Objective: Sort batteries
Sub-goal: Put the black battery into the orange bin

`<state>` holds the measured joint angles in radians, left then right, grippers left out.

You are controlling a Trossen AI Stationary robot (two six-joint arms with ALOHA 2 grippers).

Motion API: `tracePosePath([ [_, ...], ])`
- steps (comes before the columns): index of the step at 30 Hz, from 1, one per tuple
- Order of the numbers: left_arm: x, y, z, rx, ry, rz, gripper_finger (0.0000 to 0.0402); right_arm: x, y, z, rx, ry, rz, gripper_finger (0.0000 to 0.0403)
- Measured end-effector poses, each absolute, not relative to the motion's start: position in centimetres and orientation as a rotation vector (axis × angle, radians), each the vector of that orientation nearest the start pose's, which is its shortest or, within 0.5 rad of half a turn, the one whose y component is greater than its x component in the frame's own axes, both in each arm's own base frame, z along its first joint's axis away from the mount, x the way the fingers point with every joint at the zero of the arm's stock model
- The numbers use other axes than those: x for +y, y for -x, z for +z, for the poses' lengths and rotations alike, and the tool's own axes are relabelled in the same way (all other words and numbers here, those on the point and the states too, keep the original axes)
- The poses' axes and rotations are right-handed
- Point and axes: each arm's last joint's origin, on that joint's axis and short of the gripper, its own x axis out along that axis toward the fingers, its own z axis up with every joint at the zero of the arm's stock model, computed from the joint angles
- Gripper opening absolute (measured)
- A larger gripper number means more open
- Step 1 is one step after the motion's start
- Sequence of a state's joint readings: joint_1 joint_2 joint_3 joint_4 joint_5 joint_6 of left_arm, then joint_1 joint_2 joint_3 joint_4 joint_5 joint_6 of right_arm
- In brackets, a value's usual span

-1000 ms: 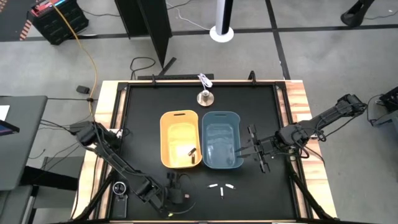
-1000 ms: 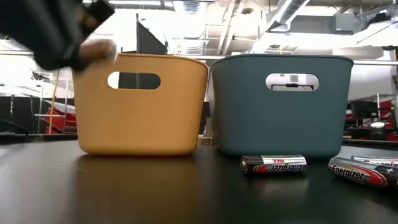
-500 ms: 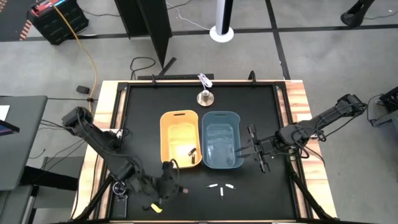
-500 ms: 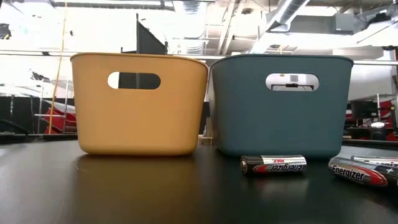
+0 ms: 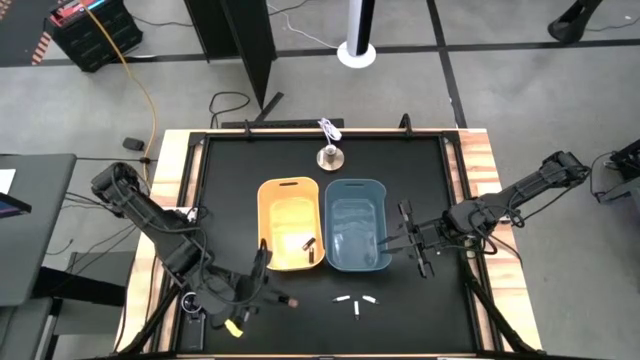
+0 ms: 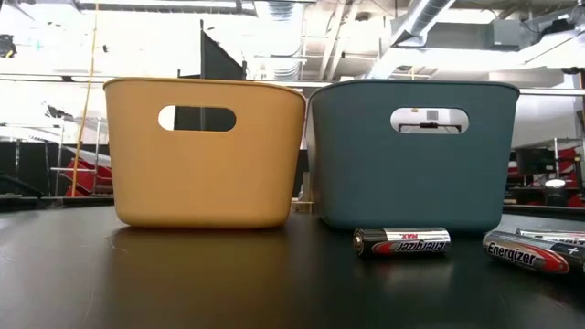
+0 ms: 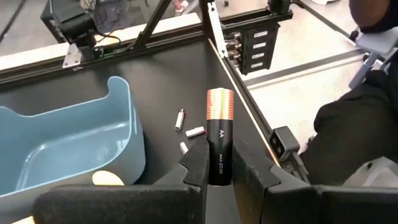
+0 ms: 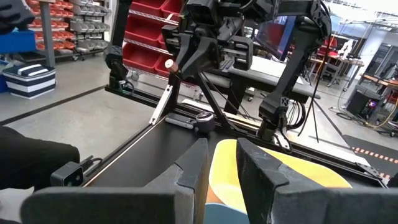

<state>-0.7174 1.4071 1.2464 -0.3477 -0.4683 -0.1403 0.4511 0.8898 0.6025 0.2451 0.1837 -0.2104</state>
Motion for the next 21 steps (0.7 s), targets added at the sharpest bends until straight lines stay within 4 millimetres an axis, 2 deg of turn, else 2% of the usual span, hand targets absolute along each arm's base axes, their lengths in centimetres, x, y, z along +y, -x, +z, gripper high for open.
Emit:
tracePosePath([
  [3,-19.4,-24.2,33.8,0.435,-0.157,-0.199,0.0039,8.3,-18.4,29.3,0.013,0.223,0.271,0.0103],
  [10,-17.7,-24.4,32.9,0.486,-0.21,0.051,0.0039,8.3,-18.4,29.3,0.013,0.223,0.271,0.0103],
  [15,-15.6,-25.4,31.2,0.538,-0.219,0.176,0.0039,8.3,-18.4,29.3,0.011,0.222,0.271,0.0103],
  [21,-11.8,-26.3,28.9,0.657,-0.18,0.336,0.0039,8.3,-18.4,29.3,0.012,0.222,0.271,0.0103],
])
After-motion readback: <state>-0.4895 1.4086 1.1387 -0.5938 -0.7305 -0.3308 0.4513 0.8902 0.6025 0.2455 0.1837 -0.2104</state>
